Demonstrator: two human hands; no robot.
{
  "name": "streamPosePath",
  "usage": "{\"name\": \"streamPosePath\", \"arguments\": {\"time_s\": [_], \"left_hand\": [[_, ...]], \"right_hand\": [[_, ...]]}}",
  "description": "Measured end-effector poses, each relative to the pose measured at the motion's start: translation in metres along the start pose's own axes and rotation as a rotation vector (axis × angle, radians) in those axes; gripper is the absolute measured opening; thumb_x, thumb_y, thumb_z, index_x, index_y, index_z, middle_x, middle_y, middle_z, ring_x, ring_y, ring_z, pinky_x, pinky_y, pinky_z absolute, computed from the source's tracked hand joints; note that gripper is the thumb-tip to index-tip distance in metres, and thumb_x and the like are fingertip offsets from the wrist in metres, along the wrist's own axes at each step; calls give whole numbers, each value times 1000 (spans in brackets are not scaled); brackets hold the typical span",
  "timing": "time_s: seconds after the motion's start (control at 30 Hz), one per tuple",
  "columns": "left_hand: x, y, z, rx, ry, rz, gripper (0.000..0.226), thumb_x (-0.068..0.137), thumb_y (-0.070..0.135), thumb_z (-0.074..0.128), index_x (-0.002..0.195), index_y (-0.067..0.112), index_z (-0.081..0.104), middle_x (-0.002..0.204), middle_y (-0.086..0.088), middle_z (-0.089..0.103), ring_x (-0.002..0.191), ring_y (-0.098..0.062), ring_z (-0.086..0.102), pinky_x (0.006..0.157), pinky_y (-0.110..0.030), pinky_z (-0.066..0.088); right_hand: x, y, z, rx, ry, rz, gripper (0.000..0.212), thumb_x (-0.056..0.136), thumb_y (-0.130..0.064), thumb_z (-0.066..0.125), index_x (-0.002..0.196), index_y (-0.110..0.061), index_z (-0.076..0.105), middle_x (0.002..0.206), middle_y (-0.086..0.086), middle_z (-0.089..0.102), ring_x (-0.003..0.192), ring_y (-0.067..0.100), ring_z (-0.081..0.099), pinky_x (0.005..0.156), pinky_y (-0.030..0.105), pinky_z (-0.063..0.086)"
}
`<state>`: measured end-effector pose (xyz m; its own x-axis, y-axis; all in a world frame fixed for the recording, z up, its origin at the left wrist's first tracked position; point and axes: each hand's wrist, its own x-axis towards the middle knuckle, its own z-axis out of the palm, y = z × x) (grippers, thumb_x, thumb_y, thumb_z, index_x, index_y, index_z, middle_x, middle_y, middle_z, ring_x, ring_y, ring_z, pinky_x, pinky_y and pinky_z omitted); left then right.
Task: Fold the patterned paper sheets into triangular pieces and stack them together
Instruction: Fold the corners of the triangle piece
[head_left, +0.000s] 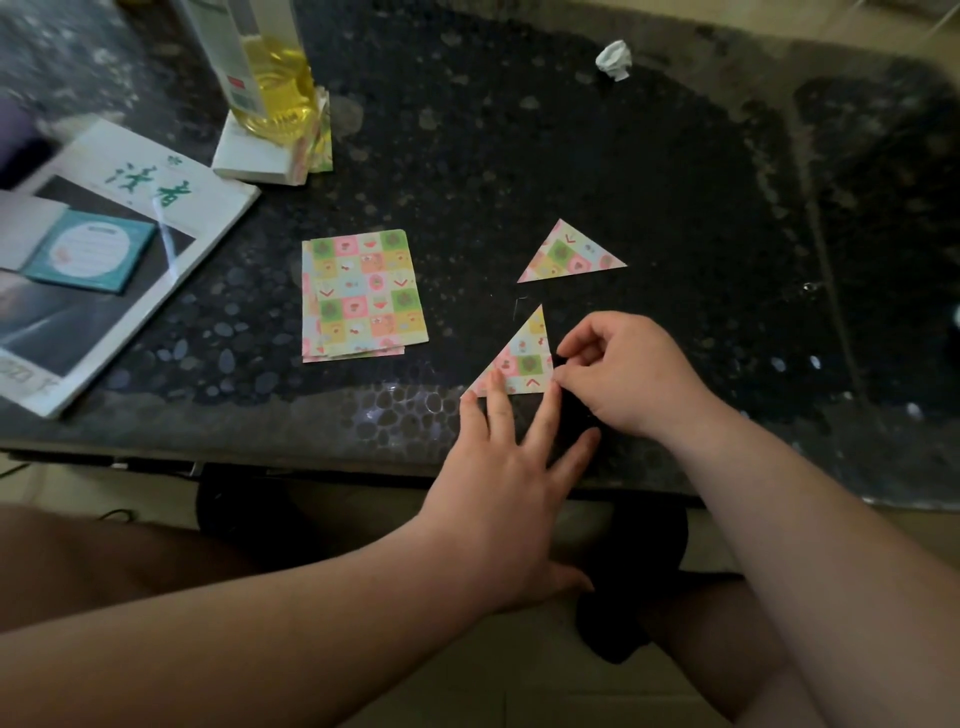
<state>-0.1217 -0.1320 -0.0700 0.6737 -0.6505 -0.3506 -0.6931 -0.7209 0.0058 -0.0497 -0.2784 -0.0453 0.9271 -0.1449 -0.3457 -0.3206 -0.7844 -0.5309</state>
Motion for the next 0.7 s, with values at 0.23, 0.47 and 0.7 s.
{"name": "streamPosePath", "arguments": {"time_s": [0.23, 0.47, 0.7], "left_hand": [[-9, -19, -6, -206, 32, -55, 121, 83, 89, 39, 159, 15, -18, 170, -16, -13, 155, -42, -15, 128, -53, 2], [-16, -33, -6, -266, 16, -33, 112, 75, 98, 33, 162, 36, -3, 170, 2, -15, 154, -31, -23, 126, -51, -13], [-17, -40, -9, -195, -33, -27, 104, 77, 97, 26, 160, 44, -7, 169, 4, -19, 153, -37, -24, 122, -58, -16]], "right_hand": [[-1, -7, -6, -47, -69, 2, 18, 84, -28, 84, 86, -28, 66, 79, -8, 68, 71, 6, 64, 59, 21, 46], [-1, -13, -8, -13, -285, 185, 19, 90, -34, 79, 83, -18, 72, 58, 0, 72, 45, 14, 55, 50, 28, 46], [11, 2, -20, 120, -404, 378, 21, 95, -17, 72, 78, -15, 61, 55, 3, 64, 37, 10, 42, 38, 21, 31]]}}
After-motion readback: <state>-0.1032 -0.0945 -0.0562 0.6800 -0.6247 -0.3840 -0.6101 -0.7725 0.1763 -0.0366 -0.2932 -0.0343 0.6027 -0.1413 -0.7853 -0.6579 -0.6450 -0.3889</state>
